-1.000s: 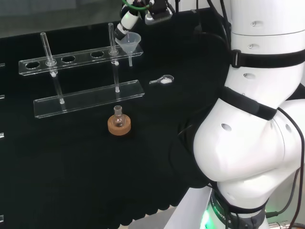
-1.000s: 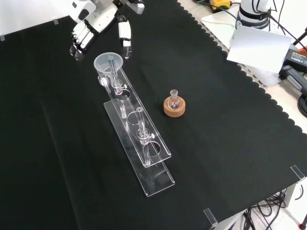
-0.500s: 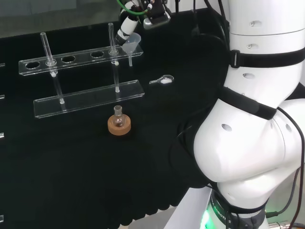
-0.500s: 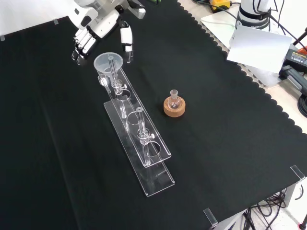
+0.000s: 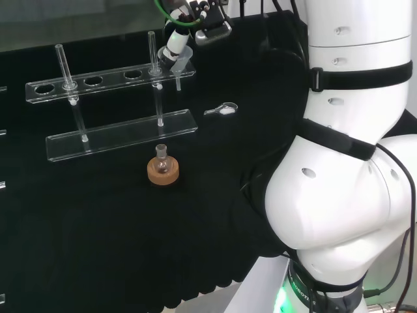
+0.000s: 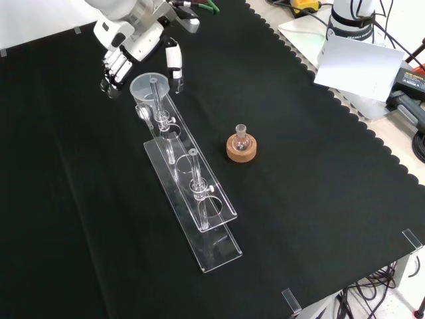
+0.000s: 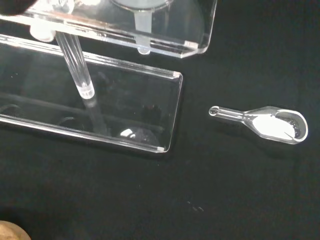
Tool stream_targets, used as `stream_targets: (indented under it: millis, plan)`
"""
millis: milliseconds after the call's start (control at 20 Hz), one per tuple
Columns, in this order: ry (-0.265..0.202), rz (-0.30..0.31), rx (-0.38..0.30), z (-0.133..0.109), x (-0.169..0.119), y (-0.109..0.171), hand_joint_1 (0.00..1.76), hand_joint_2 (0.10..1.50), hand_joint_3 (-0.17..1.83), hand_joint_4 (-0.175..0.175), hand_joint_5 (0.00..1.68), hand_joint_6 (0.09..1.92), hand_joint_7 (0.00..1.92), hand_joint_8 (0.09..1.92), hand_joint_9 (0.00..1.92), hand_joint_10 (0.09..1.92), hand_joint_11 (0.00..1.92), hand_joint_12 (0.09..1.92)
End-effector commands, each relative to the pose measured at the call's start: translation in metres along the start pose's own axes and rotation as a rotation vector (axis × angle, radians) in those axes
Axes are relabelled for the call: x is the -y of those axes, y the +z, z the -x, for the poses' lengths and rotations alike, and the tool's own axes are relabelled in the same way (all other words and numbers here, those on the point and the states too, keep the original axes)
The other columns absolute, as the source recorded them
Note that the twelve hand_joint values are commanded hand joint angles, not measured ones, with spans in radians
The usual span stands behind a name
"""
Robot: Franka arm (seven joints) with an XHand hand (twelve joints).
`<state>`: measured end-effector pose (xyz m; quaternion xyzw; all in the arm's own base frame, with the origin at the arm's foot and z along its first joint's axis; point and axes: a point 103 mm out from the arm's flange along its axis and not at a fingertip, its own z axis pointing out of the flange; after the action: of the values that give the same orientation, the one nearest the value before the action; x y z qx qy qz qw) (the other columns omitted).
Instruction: Pick up the funnel from the transparent funnel stand.
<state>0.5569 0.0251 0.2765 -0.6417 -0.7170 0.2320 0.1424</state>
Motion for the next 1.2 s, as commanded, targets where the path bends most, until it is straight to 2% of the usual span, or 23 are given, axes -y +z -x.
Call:
stream_targets:
  millis: [50,150,750,1000,1200]
  plan:
    - [-0.003,-0.015,0.0,-0.0004,-0.0029,0.0045,0.61,0.74,0.17,-0.008,0.07,0.09,0.03,0.09,0.04,0.83,0.08,1.57]
    - [-0.005,-0.02,-0.001,-0.0012,-0.0037,0.0062,0.61,0.74,0.17,-0.009,0.08,0.09,0.04,0.11,0.07,0.83,0.08,1.56]
    - [0.012,-0.028,0.009,-0.0009,-0.0058,0.012,0.61,0.72,0.24,-0.028,0.18,0.09,0.0,0.6,0.41,0.7,0.16,1.53]
    - [0.023,-0.033,0.037,-0.0022,-0.0065,0.0132,0.63,0.72,0.28,-0.042,0.24,0.09,0.1,0.69,0.51,0.67,0.19,1.51]
    - [0.043,-0.016,0.062,-0.0031,-0.0057,0.0131,0.68,0.73,0.34,-0.045,0.35,0.09,0.23,0.69,0.59,0.61,0.21,1.48]
